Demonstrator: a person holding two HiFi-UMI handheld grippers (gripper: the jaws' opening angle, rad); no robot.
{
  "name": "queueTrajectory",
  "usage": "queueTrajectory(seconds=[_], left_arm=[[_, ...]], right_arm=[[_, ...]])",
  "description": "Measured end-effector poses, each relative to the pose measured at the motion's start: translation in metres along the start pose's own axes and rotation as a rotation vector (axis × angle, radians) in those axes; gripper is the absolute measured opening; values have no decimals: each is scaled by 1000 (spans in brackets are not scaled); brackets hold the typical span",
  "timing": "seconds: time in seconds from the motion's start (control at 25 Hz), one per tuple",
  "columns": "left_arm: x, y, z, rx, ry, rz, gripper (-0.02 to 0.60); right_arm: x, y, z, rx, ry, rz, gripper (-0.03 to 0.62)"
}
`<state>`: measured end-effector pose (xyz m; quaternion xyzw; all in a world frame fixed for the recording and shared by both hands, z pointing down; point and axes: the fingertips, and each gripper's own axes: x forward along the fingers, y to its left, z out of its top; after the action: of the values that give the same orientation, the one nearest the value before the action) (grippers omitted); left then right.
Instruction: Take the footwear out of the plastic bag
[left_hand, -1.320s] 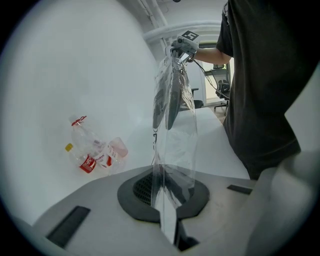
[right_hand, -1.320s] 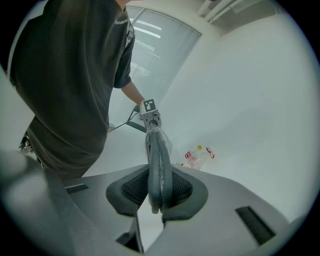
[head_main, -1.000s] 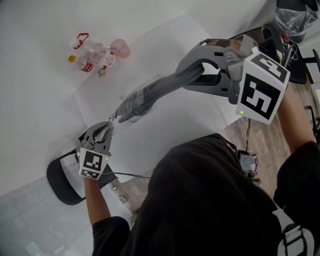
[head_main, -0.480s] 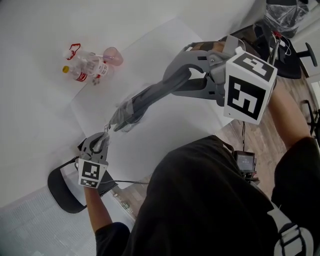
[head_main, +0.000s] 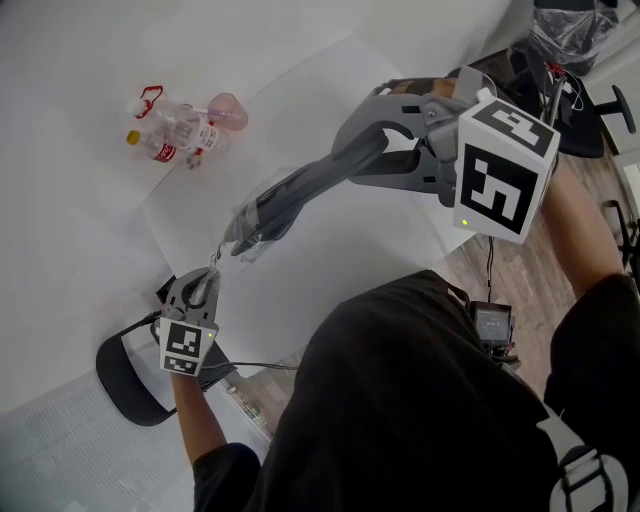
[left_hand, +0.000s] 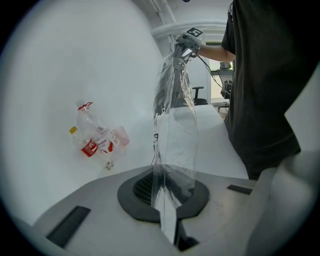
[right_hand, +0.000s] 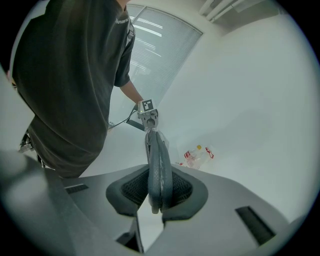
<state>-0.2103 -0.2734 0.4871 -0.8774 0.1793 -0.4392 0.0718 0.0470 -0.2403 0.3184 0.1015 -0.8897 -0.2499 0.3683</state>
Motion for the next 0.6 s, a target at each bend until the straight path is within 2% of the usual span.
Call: queueTrajectory(seconds=[0.36, 0.6], left_arm=[[3, 8, -23, -70, -8, 20, 23], [-4, 16, -24, -230, 20, 69, 23]], right_arm=[[0, -5, -9, 19, 18, -41, 78], [-27, -20, -26, 72, 26, -98, 78]])
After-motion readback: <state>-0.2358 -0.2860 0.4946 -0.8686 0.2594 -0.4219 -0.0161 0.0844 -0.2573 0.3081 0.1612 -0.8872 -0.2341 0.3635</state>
